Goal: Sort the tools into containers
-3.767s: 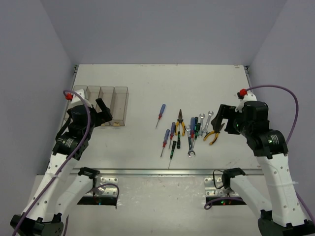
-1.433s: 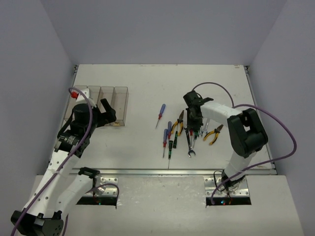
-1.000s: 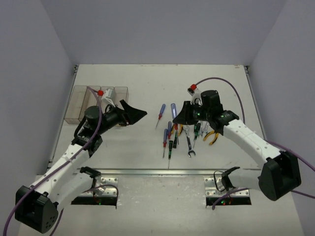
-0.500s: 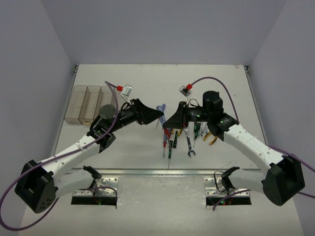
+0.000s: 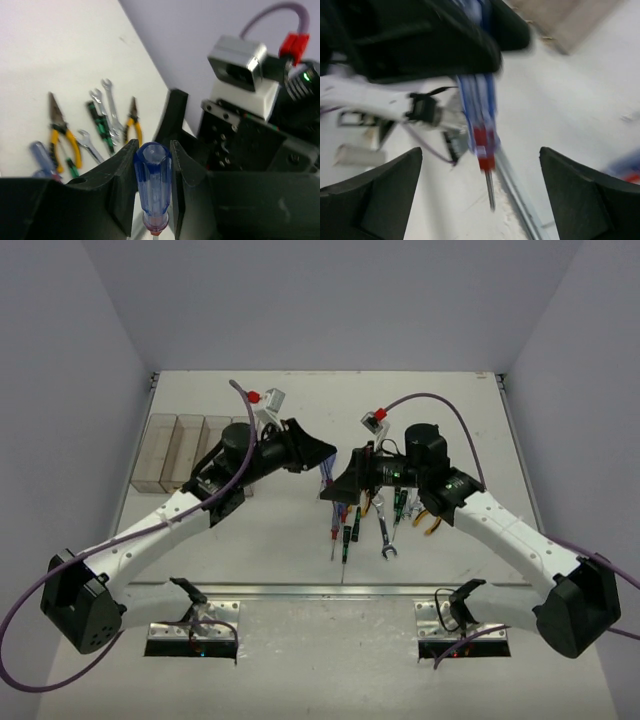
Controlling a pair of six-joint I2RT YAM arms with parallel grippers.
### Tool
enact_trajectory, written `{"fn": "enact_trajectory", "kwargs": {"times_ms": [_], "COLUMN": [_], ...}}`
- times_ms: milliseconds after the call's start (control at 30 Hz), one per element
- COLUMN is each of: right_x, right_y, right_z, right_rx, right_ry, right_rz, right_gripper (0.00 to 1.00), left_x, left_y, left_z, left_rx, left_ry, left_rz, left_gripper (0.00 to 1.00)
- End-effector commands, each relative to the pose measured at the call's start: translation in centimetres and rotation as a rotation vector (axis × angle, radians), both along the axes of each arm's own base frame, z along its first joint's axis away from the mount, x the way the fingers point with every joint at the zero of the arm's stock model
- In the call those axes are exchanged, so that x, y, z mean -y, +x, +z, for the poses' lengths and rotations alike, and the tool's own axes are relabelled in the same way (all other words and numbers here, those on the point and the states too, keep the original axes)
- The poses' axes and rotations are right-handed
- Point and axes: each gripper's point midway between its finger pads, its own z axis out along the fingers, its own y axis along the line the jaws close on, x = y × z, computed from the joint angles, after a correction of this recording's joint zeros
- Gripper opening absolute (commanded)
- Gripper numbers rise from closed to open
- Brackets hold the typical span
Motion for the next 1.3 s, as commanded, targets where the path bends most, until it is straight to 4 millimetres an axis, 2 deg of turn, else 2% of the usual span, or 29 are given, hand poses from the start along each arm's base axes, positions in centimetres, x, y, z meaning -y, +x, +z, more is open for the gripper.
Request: {"fn": "enact_trajectory", "kwargs": {"times_ms": [0,33,67,100,200,233,267,333,433,500,567,633,733,767,867,900,967,1100,1167,1200,1267], "right_x": [7.6,9.4,11.0,11.9,13.4,13.6,13.9,14.0,13.4,12.7,12.5,12.2,11.3,11.2,10.3,10.2,9.9,9.9,9.7,9.7,9.4], "right_y": [4.4,4.5,4.7,4.7,3.4,3.1,2.8,2.2,0.9,0.3,-0.7,-1.1,-1.7,-1.7,-2.1,-2.2,-2.4,-2.4,-2.3,-2.2,-2.3], "right_z": [-3.3,-3.9,-4.3,-4.4,-4.5,-4.6,-4.7,-5.0,-6.3,-6.5,-7.6,-7.7,-7.0,-7.0,-6.2,-6.2,-6.0,-6.5,-6.5,-6.5,-6.6], "right_rx": [0.01,0.012,0.025,0.044,0.071,0.079,0.086,0.09,0.067,0.058,0.038,0.032,0.041,0.041,0.041,0.038,0.037,0.041,0.039,0.036,0.027], "right_ry": [-0.375,-0.432,-0.476,-0.502,-0.526,-0.532,-0.541,-0.544,-0.529,-0.505,-0.507,-0.491,-0.438,-0.436,-0.399,-0.394,-0.382,-0.38,-0.385,-0.387,-0.386], "right_rz": [-0.474,-0.558,-0.626,-0.658,-0.669,-0.666,-0.663,-0.642,-0.576,-0.528,-0.486,-0.464,-0.418,-0.414,-0.367,-0.359,-0.339,-0.339,-0.329,-0.328,-0.314], "right_gripper": [0.99,0.99,0.99,0.99,0.99,0.99,0.99,0.99,0.99,0.99,0.99,0.99,0.99,0.99,0.99,0.99,0.99,0.99,0.99,0.99,0.99], "left_x": [-10.4,-12.8,-14.8,-16.6,-21.3,-22.4,-24.6,-27.4,-32.2,-34.1,-36.7,-38.4,-41.8,-42.0,-45.3,-46.0,-47.0,-47.3,-47.3,-47.3,-47.4], "left_y": [6.1,7.4,8.1,8.0,9.8,10.5,11.6,13.3,14.9,15.6,16.5,16.8,17.1,17.7,19.4,19.4,20.8,21.9,22.1,22.1,22.2], "left_z": [-3.7,-3.6,-4.4,-6.0,-6.5,-6.5,-6.5,-5.8,-2.4,-1.1,0.9,1.4,0.1,-0.7,-3.0,-3.8,-5.3,-6.4,-7.8,-8.1,-9.8], "left_rx": [-0.099,-0.111,-0.138,-0.183,-0.194,-0.208,-0.238,-0.222,-0.175,-0.154,-0.09,-0.052,-0.057,-0.062,-0.074,-0.095,-0.082,-0.066,-0.081,-0.084,-0.112], "left_ry": [0.637,0.741,0.854,0.984,1.182,1.183,1.165,1.178,1.233,1.226,1.32,1.381,1.542,1.548,1.545,1.556,1.54,1.487,1.484,1.487,1.511], "left_rz": [0.5,0.616,0.703,0.741,0.88,0.902,0.94,0.974,1.141,1.202,1.213,1.264,1.323,1.319,1.347,1.345,1.336,1.344,1.339,1.335,1.302], "left_gripper": [0.0,0.0,0.0,0.0,0.0,0.0,0.0,0.0,0.0,0.0,0.0,0.0,0.0,0.0,0.0,0.0,0.0,0.0,0.0,0.02,0.18]}}
